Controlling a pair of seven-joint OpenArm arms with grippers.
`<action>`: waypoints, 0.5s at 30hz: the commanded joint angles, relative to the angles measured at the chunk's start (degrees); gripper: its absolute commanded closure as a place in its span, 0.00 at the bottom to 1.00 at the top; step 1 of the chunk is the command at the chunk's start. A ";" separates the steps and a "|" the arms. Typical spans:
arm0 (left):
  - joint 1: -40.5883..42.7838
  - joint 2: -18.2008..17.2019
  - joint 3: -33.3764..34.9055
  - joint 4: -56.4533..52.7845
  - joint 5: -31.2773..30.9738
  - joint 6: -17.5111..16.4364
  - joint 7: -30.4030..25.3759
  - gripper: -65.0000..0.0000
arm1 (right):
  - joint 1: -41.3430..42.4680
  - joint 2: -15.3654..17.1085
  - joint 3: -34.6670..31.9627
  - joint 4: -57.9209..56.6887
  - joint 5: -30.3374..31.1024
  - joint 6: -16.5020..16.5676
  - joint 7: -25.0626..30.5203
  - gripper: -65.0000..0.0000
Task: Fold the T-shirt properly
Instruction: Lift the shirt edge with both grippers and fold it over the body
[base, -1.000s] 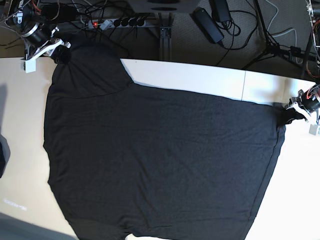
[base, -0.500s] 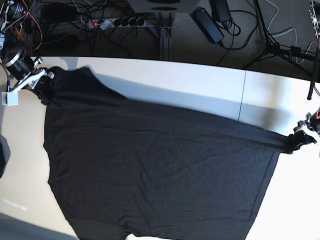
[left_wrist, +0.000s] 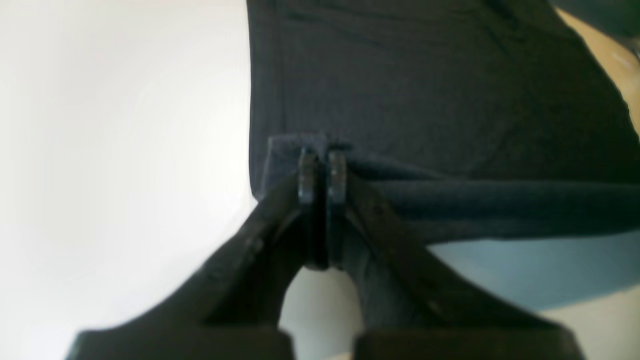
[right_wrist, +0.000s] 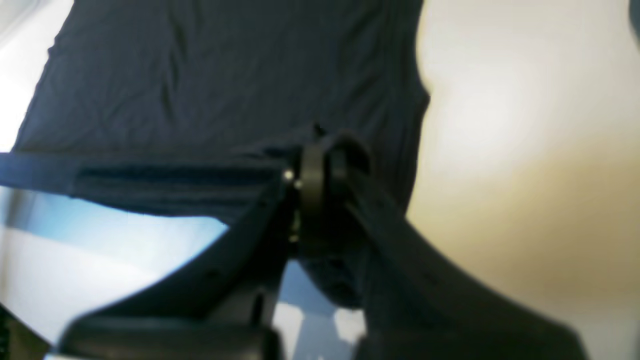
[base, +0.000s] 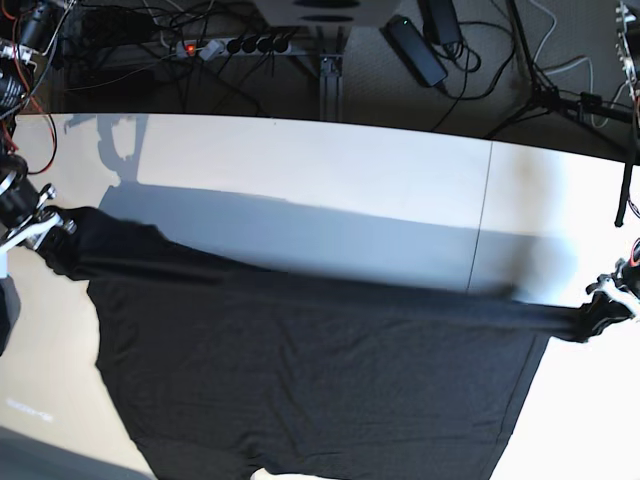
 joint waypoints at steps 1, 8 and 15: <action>-1.25 -1.36 0.52 0.74 -0.39 -0.08 -1.38 1.00 | 1.99 1.73 -0.90 0.09 0.07 3.74 1.33 1.00; -1.95 -0.90 6.25 0.46 4.96 -0.08 -6.19 1.00 | 11.34 3.37 -11.43 -6.47 -2.91 3.76 2.01 1.00; -7.98 1.01 6.75 -6.82 5.60 -0.08 -6.75 1.00 | 21.27 3.34 -13.49 -14.14 -7.43 3.80 2.64 1.00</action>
